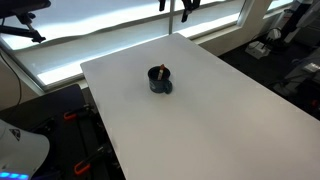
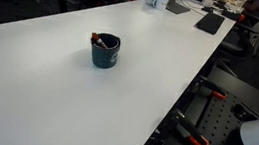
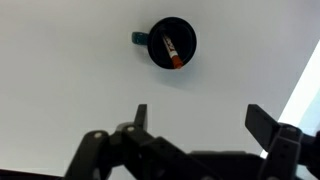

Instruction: Remove the red marker from the green mug.

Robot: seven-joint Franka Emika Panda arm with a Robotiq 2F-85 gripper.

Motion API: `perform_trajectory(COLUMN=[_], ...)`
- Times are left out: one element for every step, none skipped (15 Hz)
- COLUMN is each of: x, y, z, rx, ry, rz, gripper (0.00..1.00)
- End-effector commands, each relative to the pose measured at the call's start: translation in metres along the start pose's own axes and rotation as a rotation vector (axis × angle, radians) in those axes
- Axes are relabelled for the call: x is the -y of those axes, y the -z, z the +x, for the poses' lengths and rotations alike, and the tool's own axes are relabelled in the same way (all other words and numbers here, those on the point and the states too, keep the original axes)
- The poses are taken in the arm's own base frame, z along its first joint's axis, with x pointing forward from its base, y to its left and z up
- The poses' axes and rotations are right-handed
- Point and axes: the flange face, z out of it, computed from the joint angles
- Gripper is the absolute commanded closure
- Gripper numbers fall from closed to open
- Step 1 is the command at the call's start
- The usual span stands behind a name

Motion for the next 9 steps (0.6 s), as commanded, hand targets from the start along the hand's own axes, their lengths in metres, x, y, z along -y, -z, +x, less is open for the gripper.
perform_trajectory(x=[-0.013,-0.015,-0.017,-0.019,-0.021,-0.022,-0.024,-0.025,-0.023], y=[-0.016,-0.025,-0.035,-0.047,-0.059,-0.071,-0.082,-0.094,-0.086], z=[0.029,0.034,0.039,0.044,0.048,0.050,0.053,0.053,0.046], rx=[0.042,0.060,0.080,0.103,0.126,0.153,0.174,0.200,0.169], ry=[0.010,0.016,0.021,0.021,0.022,0.024,0.025,0.020,0.007], rz=[0.049,0.069,0.093,0.116,0.134,0.154,0.171,0.184,0.136], gripper=[0.00,0.00,0.00,0.00,0.00,0.00,0.00,0.00,0.00])
